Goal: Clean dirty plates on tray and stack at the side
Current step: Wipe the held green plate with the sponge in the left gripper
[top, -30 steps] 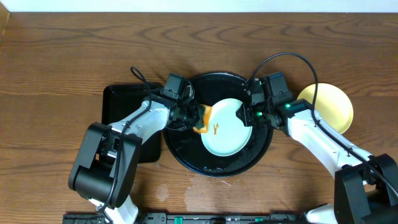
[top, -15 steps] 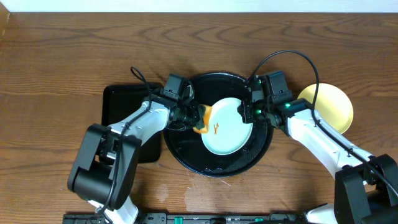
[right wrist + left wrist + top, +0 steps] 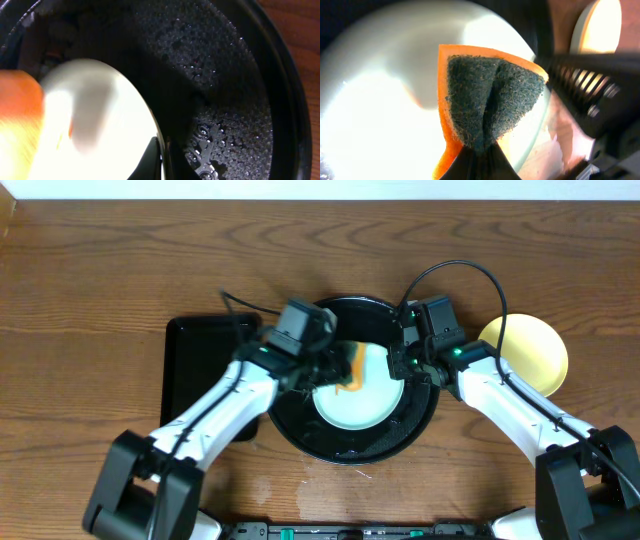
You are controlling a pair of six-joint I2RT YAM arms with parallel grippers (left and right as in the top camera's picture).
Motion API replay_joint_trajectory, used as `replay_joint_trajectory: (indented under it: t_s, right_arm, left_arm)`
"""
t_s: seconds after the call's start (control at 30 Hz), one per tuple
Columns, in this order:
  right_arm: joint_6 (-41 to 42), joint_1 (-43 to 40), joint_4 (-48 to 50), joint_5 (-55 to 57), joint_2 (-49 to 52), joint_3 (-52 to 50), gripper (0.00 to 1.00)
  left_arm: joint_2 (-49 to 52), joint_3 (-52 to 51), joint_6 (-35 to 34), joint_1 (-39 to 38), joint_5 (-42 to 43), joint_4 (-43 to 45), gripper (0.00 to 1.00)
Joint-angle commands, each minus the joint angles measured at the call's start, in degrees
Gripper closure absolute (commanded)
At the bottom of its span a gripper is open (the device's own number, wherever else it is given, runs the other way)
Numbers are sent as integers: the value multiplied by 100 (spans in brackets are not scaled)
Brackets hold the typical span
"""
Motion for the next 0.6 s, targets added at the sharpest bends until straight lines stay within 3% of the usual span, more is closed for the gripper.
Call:
replay_joint_trajectory:
  t_s: [0.0,0.43,0.5,0.57]
  right_arm:
    - [-48,26,85,98,50,-24,99]
    - [11,11,-20,142,50,-22,98]
    - [203,-26,-168,98,50,-24,84]
    - [328,-66,-343,-151,76,-24,78]
  left_arm:
    - [295,44,-271,-282,4,17,93]
    - [831,46,-289,-393,-334,197,92]
    - [831,46,-225,-393,-448,201,93]
    - [831,46,-186,-393,-446,223,93]
